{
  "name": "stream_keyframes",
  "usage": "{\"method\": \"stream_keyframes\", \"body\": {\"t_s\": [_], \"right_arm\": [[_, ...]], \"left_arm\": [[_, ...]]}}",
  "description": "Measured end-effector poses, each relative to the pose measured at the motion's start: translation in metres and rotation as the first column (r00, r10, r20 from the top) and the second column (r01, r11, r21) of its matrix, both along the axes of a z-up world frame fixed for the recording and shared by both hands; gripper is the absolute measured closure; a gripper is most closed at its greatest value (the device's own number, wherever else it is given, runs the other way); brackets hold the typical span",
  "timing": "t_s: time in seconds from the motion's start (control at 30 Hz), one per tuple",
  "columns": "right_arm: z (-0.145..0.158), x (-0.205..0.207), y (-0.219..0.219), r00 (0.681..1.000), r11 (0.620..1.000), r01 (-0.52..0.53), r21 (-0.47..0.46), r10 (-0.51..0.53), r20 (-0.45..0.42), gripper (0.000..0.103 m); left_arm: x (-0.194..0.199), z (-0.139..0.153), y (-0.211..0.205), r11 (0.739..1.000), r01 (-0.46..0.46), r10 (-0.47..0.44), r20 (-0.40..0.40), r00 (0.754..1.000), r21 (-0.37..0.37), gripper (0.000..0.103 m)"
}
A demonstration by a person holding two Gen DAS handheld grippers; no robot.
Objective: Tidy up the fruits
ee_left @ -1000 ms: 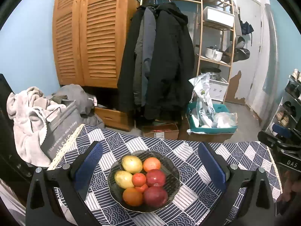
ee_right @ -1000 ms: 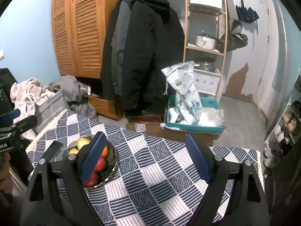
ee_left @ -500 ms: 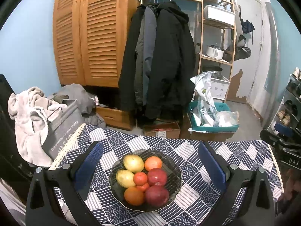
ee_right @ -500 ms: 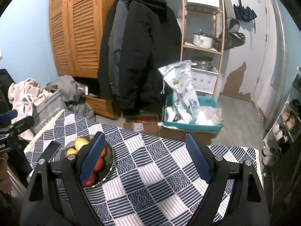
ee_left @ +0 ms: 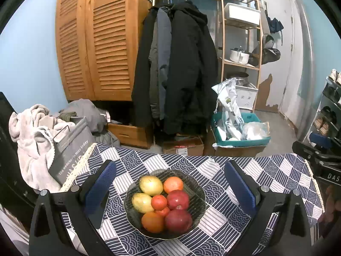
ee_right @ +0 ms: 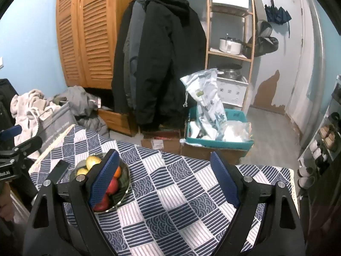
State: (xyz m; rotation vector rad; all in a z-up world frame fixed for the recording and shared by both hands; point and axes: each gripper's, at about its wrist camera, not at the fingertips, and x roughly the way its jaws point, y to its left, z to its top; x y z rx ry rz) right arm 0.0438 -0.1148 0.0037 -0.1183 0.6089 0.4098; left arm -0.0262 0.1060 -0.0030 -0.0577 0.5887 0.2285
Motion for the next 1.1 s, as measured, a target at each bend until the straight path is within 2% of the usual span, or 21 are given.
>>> {"method": "stream_keyframes", "body": {"t_s": [1.1], "right_arm": [[0.0014, 0.0007, -0.0004, 1.000, 1.000, 0.003, -0.001, -0.003, 0.003, 0.016]], "left_arm": [[0.0030, -0.0005, 0.0084, 1.000, -0.007, 0.006, -0.046, 0.999, -0.018, 0.001]]}}
